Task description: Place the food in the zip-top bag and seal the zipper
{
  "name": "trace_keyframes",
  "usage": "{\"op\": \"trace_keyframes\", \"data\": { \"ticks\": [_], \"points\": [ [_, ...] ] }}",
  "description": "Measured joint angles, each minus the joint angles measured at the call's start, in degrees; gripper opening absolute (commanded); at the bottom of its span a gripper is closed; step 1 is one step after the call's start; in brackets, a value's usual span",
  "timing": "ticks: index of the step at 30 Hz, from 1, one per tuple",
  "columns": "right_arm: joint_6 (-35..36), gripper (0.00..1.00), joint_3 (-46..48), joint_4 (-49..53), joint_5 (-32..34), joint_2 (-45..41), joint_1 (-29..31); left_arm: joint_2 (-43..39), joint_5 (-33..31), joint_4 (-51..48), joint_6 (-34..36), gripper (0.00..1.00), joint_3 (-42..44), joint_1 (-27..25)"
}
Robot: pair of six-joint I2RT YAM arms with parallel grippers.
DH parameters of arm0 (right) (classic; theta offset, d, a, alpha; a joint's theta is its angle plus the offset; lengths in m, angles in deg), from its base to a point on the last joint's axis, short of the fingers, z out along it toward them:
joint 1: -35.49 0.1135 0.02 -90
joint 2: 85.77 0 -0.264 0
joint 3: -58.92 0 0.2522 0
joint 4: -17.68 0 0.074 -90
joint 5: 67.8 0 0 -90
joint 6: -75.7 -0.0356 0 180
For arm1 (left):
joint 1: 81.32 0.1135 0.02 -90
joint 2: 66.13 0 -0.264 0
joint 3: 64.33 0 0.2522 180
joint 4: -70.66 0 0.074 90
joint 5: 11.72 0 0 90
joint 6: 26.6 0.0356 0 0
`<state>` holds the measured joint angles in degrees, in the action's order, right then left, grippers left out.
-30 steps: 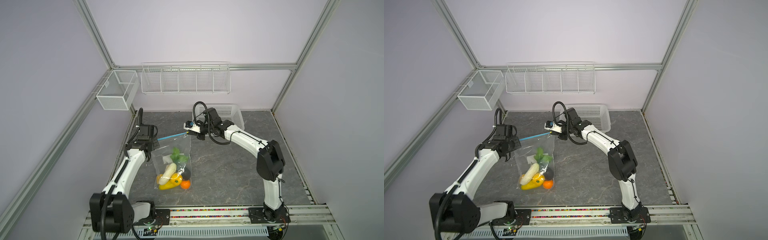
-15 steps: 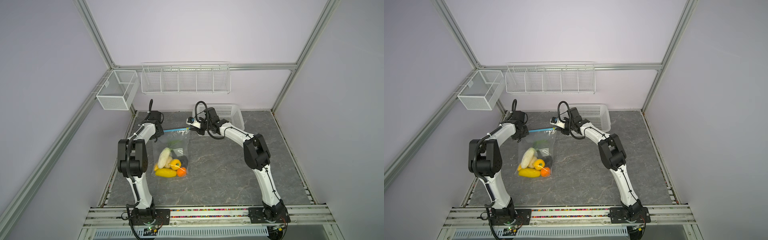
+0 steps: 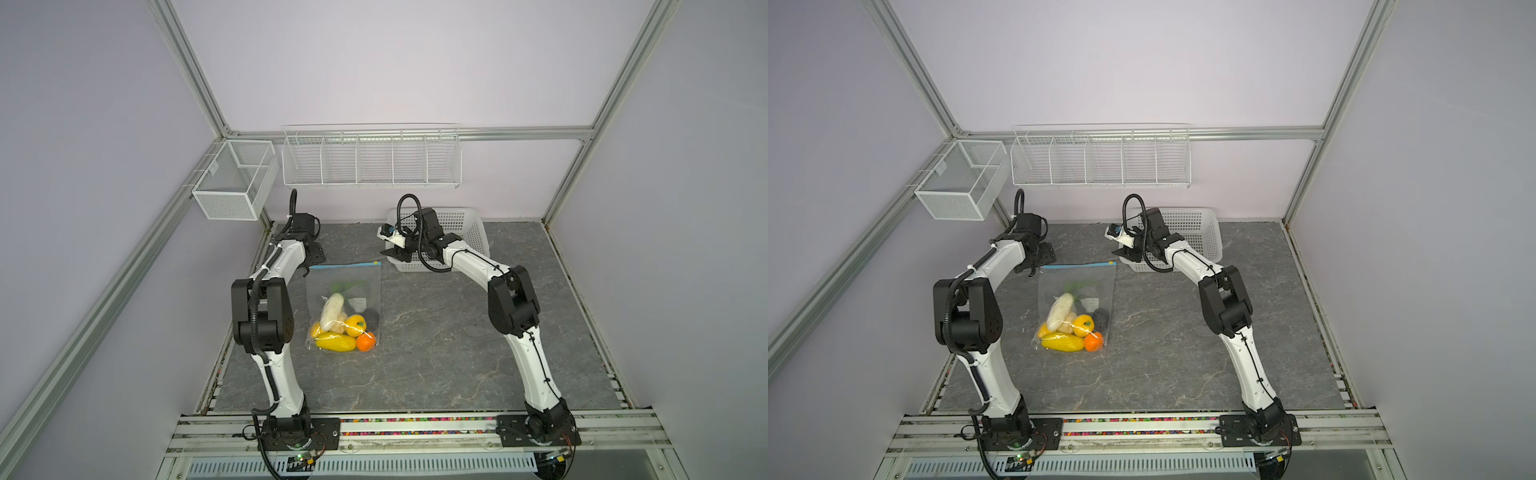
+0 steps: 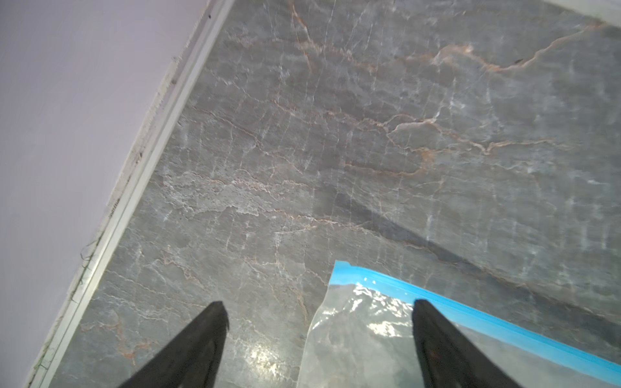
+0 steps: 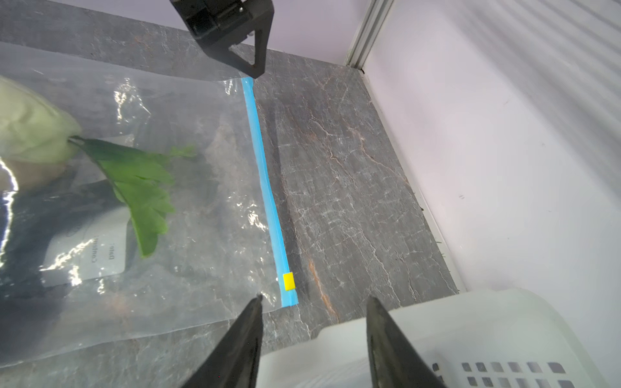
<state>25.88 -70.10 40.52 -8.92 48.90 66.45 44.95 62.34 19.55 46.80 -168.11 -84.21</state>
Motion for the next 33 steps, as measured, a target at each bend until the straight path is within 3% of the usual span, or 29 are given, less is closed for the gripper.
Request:
{"op": "trace_keyframes", "data": {
  "ticks": [6, 12, 18, 20, 25, 33],
  "points": [
    [-2.5, 0.53, 5.5, -1.3, -2.3, -7.4, 0.0, -13.9, 4.0, 2.3, 1.7, 0.93, 7.9, 0.0],
    [-7.3, 0.52, 19.9, -6.3, -0.5, -21.7, -0.7, -27.0, 6.1, 7.6, 2.8, 0.94, 20.4, 0.0],
    [-12.5, 0.52, 38.3, -8.7, 5.7, -37.0, -3.4, -38.2, 3.2, 21.0, 3.6, 0.95, 39.3, 0.0],
    [-14.8, 0.52, 45.3, -9.3, 8.6, -42.4, -5.0, -41.4, 1.5, 27.8, 3.7, 0.99, 46.6, 0.0],
    [-20.2, 0.53, 61.0, -11.2, 16.7, -54.2, -9.8, -45.1, -2.6, 40.5, 6.2, 1.0, 59.8, 0.0],
    [-26.7, 0.56, 79.7, -17.4, 30.7, -67.3, -17.7, -42.3, -6.6, 53.4, 11.4, 0.99, 62.0, 0.5]
  ]
}}
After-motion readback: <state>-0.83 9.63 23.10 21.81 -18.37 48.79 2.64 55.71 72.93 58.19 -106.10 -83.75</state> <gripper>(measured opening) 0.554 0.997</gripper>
